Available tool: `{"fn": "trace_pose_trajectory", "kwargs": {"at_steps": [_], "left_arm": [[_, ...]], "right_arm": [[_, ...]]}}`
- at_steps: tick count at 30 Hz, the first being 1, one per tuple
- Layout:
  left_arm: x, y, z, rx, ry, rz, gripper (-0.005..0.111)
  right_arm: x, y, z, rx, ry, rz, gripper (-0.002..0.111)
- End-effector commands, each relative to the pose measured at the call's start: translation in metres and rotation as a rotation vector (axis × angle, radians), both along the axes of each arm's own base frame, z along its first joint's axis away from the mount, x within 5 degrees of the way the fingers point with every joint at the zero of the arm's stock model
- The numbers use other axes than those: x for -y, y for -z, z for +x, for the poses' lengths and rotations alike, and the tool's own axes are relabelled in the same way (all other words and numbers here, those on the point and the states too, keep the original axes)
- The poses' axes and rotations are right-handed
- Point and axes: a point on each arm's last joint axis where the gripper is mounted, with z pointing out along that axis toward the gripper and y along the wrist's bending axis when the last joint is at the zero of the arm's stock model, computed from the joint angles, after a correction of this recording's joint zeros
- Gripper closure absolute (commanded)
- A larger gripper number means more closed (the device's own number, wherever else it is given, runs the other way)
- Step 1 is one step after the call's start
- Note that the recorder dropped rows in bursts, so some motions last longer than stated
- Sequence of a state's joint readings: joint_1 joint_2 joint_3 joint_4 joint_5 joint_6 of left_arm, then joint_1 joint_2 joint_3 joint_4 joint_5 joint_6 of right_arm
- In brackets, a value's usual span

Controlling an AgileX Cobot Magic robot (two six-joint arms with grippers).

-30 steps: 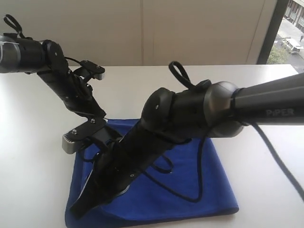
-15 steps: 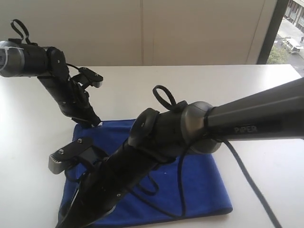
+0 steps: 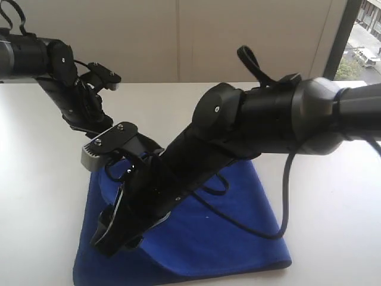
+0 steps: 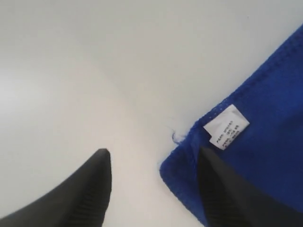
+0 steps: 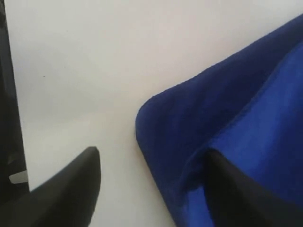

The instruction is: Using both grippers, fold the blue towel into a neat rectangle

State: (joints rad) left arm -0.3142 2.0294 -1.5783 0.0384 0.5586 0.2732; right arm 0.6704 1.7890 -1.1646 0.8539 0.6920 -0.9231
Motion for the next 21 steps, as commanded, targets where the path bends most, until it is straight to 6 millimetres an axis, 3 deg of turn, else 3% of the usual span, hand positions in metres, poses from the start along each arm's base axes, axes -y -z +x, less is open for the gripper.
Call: {"fn": "trace_pose_trajectory", "kwargs": {"at_steps": [1, 5, 14, 18, 21], "left_arm": [[-0.003, -0.027, -0.006, 0.036, -0.018, -0.026, 0.048], [-0.004, -0.035, -0.01, 0.037, -0.024, -0.03, 0.048], [-0.005, -0.032, -0.016, -0.038, -0.042, -0.019, 0.048], [-0.005, -0.03, -0.023, -0.121, -0.046, -0.019, 0.048], [0.001, -0.029, -0.029, -0.189, -0.045, -0.084, 0.049]], "right_arm": [[0.004, -0.008, -0.005, -0.026, -0.021, 0.005, 0.046], [-0.004, -0.003, -0.01, -0.083, -0.032, 0.029, 0.04], [-0.027, 0.025, -0.013, -0.145, -0.059, 0.091, 0.039], [-0.009, 0.022, -0.004, -0.106, -0.045, 0.009, 0.04], [0.017, 0.011, 0.009, -0.048, 0.011, -0.09, 0.043]]}}
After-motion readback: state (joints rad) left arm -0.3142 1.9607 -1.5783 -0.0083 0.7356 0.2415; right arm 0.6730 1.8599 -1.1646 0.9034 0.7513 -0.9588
